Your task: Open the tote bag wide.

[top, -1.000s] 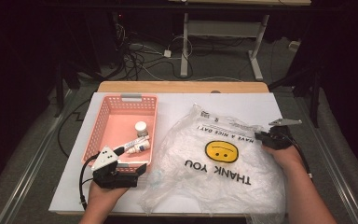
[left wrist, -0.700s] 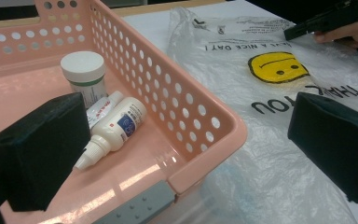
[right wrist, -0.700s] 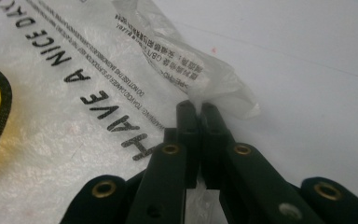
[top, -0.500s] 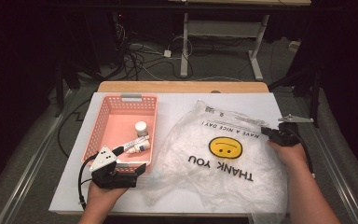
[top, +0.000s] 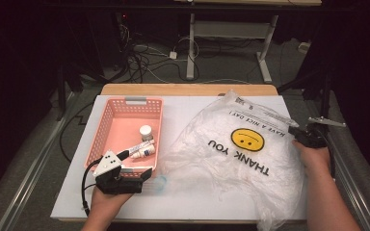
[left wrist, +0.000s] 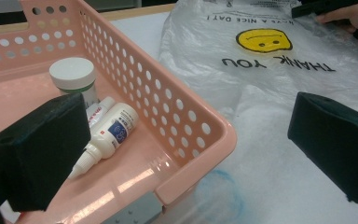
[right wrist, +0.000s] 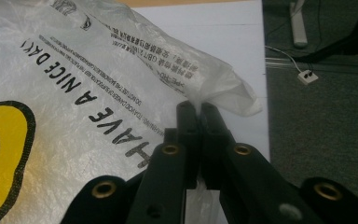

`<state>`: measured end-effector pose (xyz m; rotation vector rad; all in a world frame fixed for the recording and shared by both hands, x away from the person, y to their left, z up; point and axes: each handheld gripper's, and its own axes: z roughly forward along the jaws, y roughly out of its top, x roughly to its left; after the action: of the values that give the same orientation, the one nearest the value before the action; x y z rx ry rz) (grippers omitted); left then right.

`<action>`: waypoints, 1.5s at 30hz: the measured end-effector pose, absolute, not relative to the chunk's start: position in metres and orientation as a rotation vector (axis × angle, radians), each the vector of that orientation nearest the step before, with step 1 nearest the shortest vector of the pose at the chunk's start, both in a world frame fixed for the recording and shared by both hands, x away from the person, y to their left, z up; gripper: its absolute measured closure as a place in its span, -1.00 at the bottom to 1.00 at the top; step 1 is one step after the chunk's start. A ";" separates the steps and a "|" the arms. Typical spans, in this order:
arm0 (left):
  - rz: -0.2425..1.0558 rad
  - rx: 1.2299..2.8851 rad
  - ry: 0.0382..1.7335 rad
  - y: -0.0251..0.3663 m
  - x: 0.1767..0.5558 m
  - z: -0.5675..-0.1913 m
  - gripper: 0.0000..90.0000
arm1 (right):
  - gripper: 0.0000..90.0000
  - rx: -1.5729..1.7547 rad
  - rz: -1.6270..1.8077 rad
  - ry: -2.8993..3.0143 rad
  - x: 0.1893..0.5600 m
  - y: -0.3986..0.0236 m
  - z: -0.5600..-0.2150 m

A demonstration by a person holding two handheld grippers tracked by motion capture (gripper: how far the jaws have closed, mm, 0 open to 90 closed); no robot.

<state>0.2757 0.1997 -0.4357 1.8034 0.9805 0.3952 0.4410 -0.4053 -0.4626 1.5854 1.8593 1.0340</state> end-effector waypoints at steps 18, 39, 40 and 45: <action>0.414 1.787 0.987 0.203 0.275 -0.432 -1.00 | 0.99 1.734 1.012 1.620 0.424 -0.436 -0.463; 0.438 1.818 0.982 0.205 0.279 -0.433 -1.00 | -0.10 1.592 1.037 1.758 0.374 -0.422 -0.460; 0.438 1.818 0.982 0.205 0.279 -0.433 -1.00 | -0.10 1.592 1.037 1.758 0.374 -0.422 -0.460; 0.450 1.831 0.992 0.205 0.279 -0.432 -1.00 | -0.36 1.501 1.103 1.831 0.349 -0.414 -0.456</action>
<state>0.2793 0.2051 -0.4323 1.8309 0.9919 0.4496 0.3488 -0.4139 -0.4559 1.5013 1.8312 1.1030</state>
